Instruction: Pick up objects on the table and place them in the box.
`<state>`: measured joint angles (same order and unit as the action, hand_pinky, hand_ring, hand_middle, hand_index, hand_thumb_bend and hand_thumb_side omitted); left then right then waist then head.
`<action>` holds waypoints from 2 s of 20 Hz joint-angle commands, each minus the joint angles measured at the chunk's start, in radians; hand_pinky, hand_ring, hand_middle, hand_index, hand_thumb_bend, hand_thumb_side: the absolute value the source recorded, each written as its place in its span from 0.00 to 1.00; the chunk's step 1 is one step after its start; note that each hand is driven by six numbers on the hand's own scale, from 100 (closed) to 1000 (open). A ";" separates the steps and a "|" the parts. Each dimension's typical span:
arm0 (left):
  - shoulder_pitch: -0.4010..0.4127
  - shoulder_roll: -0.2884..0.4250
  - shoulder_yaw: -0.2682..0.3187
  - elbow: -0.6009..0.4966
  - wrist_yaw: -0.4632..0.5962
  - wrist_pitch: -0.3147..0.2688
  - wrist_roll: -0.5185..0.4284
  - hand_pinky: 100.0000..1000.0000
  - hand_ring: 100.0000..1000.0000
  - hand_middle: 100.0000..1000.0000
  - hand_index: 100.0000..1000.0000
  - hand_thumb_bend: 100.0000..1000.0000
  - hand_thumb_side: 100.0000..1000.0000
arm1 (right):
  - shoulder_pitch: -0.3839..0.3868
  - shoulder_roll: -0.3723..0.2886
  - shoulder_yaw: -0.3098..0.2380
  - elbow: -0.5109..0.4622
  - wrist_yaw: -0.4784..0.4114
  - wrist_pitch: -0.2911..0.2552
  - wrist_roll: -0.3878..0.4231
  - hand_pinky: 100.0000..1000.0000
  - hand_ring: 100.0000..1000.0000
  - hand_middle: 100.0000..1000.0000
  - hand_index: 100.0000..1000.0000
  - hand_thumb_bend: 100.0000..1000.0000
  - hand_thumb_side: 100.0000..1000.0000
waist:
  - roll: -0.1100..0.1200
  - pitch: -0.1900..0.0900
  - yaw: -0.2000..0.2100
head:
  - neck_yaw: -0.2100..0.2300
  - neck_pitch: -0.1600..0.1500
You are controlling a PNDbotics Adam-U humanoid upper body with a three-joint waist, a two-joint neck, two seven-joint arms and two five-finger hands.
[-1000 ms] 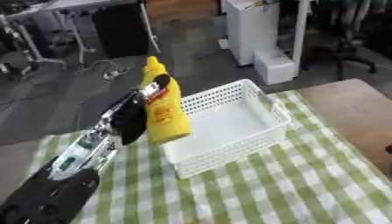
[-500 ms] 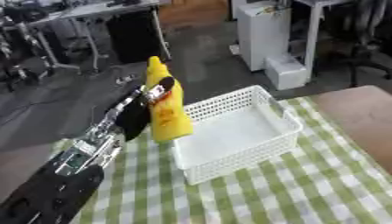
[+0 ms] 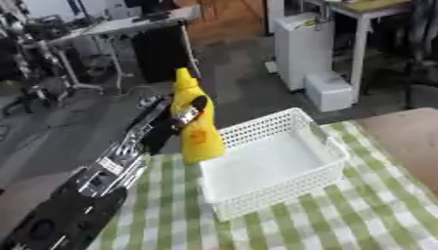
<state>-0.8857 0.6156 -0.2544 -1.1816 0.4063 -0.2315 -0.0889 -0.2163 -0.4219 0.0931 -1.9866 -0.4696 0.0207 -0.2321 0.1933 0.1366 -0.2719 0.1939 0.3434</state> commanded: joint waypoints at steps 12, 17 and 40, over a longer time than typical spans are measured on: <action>-0.085 0.023 0.042 0.099 -0.066 -0.051 0.010 0.00 0.00 0.00 0.27 0.00 0.50 | -0.080 0.011 0.030 -0.013 -0.008 0.021 0.026 0.13 0.48 0.56 0.76 0.62 0.50 | 0.030 0.034 -0.058 | 0.081 -0.097; -0.102 0.012 0.053 0.159 -0.121 -0.087 0.031 0.00 0.00 0.00 0.28 0.00 0.50 | -0.098 0.024 0.035 -0.013 -0.009 0.026 0.032 0.13 0.48 0.56 0.76 0.62 0.50 | 0.033 0.054 -0.072 | 0.096 -0.119; -0.114 -0.003 0.052 0.170 -0.340 -0.079 -0.121 0.95 0.90 0.84 1.00 0.62 0.77 | -0.095 0.024 0.036 -0.013 -0.007 0.037 0.025 0.12 0.48 0.56 0.76 0.63 0.49 | 0.033 0.049 -0.059 | 0.085 -0.100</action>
<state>-0.9785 0.5889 -0.2193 -0.9896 0.0629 -0.3082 -0.2108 -0.3052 -0.3869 0.1297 -1.9866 -0.4772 0.0566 -0.2064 0.2361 0.2076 -0.3338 0.2819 0.2383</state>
